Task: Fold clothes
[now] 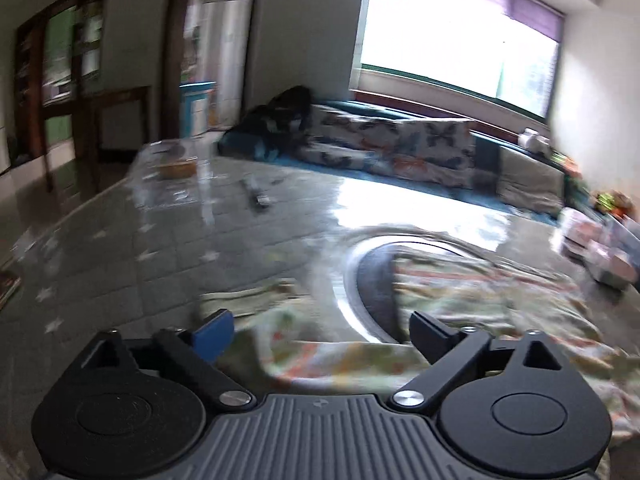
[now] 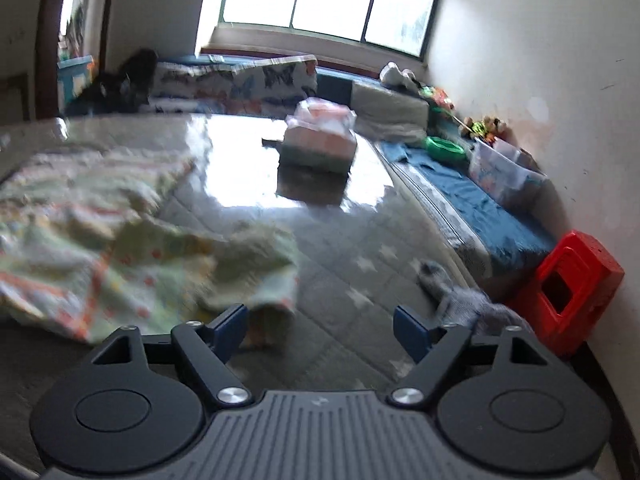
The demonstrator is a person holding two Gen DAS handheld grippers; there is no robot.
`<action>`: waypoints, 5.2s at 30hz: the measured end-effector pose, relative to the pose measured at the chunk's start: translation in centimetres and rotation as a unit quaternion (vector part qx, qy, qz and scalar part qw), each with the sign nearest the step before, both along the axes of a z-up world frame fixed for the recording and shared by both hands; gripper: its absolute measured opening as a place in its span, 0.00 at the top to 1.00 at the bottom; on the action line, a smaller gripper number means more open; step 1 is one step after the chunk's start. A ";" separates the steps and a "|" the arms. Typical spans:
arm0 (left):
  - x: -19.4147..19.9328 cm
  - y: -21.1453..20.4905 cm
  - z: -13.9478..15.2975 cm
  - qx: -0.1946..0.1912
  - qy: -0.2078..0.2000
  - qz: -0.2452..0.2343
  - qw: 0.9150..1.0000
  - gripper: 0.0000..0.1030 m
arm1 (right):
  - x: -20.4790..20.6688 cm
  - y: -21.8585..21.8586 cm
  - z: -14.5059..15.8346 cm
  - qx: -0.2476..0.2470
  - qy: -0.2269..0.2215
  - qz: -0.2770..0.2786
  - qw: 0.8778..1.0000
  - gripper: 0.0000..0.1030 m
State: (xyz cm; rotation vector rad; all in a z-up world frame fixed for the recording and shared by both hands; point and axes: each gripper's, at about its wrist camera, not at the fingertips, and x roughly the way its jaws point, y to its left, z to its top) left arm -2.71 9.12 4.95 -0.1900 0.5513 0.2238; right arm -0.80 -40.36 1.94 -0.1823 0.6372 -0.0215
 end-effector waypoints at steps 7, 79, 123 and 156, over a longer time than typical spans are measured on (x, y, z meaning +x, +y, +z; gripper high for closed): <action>3.2 -6.4 -0.6 -0.011 0.009 -0.100 0.995 0.00 | 2.6 3.7 -1.2 0.020 0.010 0.059 0.998 0.47; 2.4 -5.8 -5.0 0.008 0.049 -0.156 0.986 0.01 | -0.4 21.8 -2.4 0.054 0.100 0.395 0.911 0.69; -1.4 -13.4 -5.8 0.055 0.055 -0.425 0.902 0.87 | 0.7 18.8 0.1 0.124 0.085 0.363 0.920 0.95; 4.6 -10.8 -6.3 -0.090 0.039 -0.348 0.933 0.97 | 0.8 16.7 1.6 0.150 0.059 0.333 0.929 0.95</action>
